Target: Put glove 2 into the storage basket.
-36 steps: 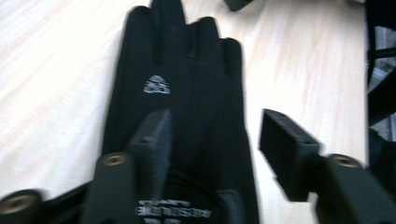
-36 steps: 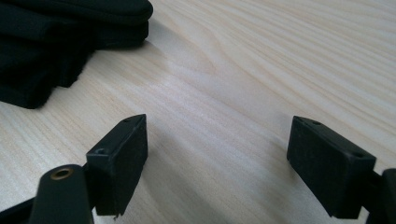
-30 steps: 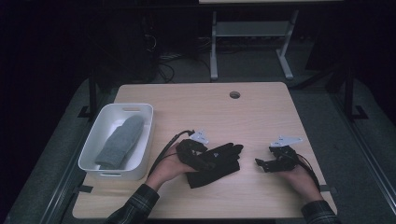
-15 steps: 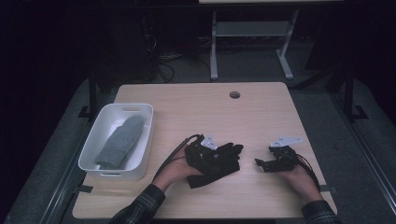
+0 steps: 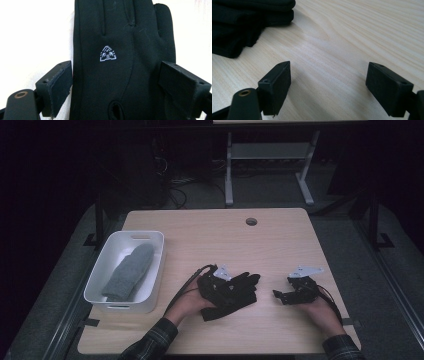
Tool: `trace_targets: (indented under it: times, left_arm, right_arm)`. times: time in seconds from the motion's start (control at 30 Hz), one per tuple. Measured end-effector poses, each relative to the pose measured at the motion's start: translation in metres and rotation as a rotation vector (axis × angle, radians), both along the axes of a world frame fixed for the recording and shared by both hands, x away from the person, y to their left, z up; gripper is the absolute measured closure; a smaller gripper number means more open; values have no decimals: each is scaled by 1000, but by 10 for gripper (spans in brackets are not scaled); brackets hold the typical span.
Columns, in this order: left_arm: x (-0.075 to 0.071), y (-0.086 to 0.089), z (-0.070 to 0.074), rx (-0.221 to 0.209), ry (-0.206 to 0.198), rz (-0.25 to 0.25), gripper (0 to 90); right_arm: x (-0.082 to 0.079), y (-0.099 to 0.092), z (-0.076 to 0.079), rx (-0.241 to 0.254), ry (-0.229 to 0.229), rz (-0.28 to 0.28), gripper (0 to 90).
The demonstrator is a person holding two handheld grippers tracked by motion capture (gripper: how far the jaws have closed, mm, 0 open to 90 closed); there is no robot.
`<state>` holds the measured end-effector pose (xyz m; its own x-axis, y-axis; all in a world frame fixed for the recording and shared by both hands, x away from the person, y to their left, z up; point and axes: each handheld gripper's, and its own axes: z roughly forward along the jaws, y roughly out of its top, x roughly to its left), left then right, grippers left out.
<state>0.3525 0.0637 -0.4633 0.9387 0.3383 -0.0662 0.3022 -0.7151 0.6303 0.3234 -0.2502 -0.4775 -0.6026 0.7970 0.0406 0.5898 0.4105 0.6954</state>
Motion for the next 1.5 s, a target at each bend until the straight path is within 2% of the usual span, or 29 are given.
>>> trace_targets:
  times: [0.13, 0.27, 0.3, 0.37, 0.4, 0.47, 0.5, 0.57, 0.63, 0.73, 0.8, 0.9, 1.0, 1.07, 1.2, 1.5]
  left_arm:
    - [2, 2, -3, -16, 36, 14, 120]
    - [0, 3, -2, -13, 30, -2, 151]
    - [-1, 2, -1, -15, 35, -13, 186]
    - [-4, 2, 1, -23, 55, -38, 316]
    - [-5, 2, 3, -21, 66, -56, 403]
    - [-8, 0, 4, -18, 91, -60, 583]
    - [-8, 0, 5, -17, 106, -59, 583]
    - [-7, 0, 6, -14, 125, -49, 640]
    - [-7, -1, 7, -18, 147, -27, 658]
    - [-10, -2, 12, -12, 135, -14, 666]
    - [-10, 0, 18, -20, 153, -7, 669]
    - [-11, 4, 29, -23, 149, 5, 669]
    - [-9, 12, 41, -24, 148, 27, 669]
    - [-7, 19, 49, -39, 148, 43, 668]
    - [-3, 33, 68, -40, 127, 81, 667]
    - [10, 73, 107, -74, 107, 167, 667]
  right_arm:
    - [0, 0, 0, 0, -5, 4, 199]
    - [0, 0, 0, 0, 0, 0, 200]
    - [0, 0, 0, 1, 0, 0, 200]
    - [0, 0, 0, 0, 0, 1, 200]
    - [0, 0, 0, 1, 2, 0, 200]
    - [0, 0, 0, 0, 0, 1, 200]
    - [0, 0, 0, 0, 0, 1, 200]
    - [0, 0, 0, -1, -4, 5, 200]
    - [0, 0, 0, 0, -5, 6, 199]
    - [0, 0, -1, 5, -13, 9, 189]
    - [-1, 0, -2, 10, -13, 7, 181]
    - [-1, 0, -3, 14, -20, 14, 164]
    - [-2, 1, -4, 19, -27, 16, 136]
    - [-2, 1, -5, 25, -28, 16, 133]
    - [-2, 1, -5, 21, -28, 20, 126]
    - [-2, 1, -5, 21, -28, 21, 124]
